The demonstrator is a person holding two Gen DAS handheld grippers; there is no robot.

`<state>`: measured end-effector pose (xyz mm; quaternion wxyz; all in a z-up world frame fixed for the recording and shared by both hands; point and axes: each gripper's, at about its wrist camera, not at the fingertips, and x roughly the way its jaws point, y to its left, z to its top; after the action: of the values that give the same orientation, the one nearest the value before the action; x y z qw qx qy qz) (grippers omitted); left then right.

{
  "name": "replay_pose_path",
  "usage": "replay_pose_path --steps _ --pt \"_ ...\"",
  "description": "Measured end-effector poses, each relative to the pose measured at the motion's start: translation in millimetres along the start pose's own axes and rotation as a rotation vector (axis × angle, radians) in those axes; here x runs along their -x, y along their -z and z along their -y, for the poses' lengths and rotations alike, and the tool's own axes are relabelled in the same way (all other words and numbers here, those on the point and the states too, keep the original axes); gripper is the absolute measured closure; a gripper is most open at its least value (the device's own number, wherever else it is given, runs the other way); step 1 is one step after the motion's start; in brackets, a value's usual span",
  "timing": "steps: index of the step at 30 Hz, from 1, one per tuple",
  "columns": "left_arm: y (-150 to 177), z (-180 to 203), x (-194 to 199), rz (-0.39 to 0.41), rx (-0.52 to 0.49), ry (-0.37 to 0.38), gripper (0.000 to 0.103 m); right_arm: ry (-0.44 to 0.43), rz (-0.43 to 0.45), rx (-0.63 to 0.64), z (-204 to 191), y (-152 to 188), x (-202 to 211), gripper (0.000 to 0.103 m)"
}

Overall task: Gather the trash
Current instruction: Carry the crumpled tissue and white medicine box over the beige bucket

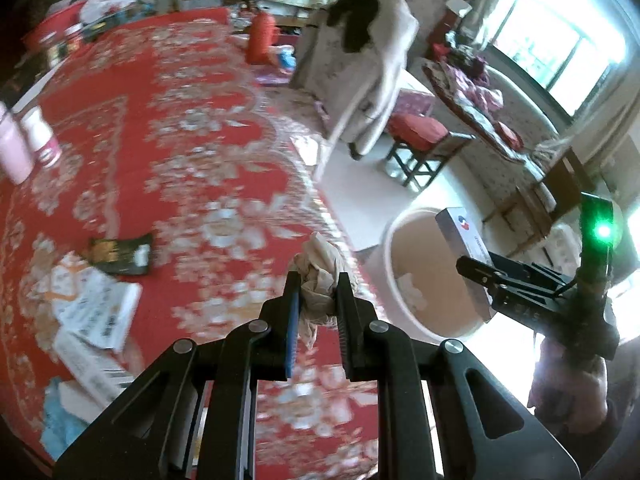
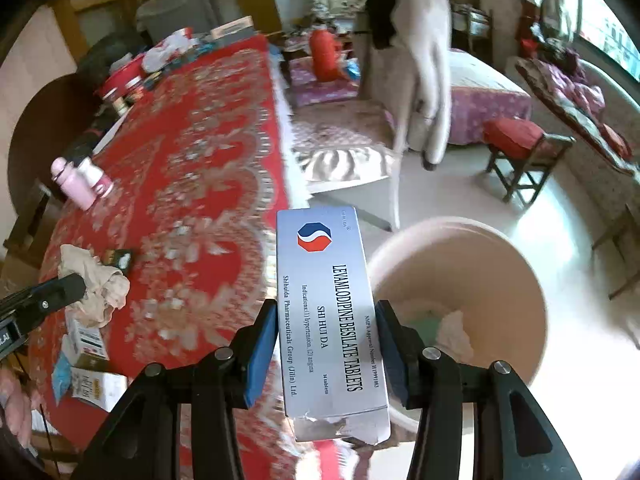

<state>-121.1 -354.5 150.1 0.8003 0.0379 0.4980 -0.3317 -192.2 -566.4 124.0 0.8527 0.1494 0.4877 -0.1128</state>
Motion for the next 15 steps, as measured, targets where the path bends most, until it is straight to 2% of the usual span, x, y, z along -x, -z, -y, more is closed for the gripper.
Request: replay_pose_path --steps 8,15 --pt "-3 61 -30 -0.033 -0.075 0.048 0.089 0.047 -0.008 -0.085 66 15 12 0.056" --pt "-6 95 -52 -0.061 -0.117 0.077 0.089 0.076 -0.009 -0.144 104 27 22 0.056"
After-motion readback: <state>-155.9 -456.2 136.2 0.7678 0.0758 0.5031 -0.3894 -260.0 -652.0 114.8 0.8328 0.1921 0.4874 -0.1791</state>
